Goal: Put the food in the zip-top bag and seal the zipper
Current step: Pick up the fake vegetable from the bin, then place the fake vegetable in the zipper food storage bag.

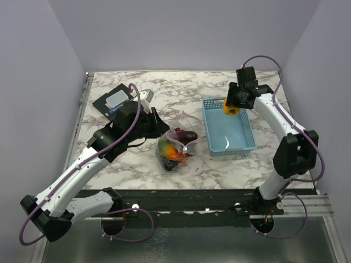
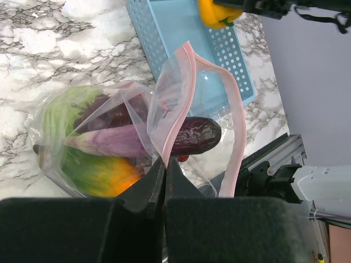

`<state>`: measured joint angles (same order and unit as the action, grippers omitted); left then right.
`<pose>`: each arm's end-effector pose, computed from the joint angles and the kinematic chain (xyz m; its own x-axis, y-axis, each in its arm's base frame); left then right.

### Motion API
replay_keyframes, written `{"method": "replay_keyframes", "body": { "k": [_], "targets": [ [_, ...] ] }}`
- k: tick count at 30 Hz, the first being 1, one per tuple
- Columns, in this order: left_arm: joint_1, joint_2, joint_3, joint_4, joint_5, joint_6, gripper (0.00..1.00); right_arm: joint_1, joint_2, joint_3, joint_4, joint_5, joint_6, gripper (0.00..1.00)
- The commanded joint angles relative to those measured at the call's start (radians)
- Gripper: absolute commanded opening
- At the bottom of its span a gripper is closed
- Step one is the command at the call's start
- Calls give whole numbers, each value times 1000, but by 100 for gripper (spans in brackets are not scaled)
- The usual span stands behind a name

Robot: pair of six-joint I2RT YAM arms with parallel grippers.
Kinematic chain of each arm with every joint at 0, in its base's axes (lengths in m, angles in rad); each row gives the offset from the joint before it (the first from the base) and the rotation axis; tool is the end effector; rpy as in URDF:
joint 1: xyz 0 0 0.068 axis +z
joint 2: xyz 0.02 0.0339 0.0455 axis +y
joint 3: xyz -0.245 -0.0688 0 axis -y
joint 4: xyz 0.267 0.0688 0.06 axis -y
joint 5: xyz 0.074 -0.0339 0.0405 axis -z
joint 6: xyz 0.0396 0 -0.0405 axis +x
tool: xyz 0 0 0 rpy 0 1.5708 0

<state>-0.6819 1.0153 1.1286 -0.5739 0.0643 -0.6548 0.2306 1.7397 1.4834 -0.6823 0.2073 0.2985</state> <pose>0.1933 -0.1602 0.3610 -0.6840 -0.2275 -0.6931 0.3242 0.7564 -0.5682 0.3925 0.0838 0.2544 -0.7816 0.1121 -0.6136 0.1304 0.9914 0.0151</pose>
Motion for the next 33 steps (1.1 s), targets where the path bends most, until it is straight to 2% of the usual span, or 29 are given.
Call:
{"method": "replay_keyframes", "body": {
  "k": [1, 17, 28, 33],
  "targets": [
    [5, 4, 15, 0, 15, -2, 0, 25, -135, -12, -24, -125, -3, 24],
    [7, 10, 17, 0, 2, -10, 0, 172, -504, -41, 9, -476, -89, 19],
    [8, 11, 28, -7, 6, -12, 0, 312, -579, -65, 11, -566, -208, 18],
    [7, 15, 29, -9, 10, -14, 0, 375, -553, -63, 16, -559, -228, 17]
  ]
}}
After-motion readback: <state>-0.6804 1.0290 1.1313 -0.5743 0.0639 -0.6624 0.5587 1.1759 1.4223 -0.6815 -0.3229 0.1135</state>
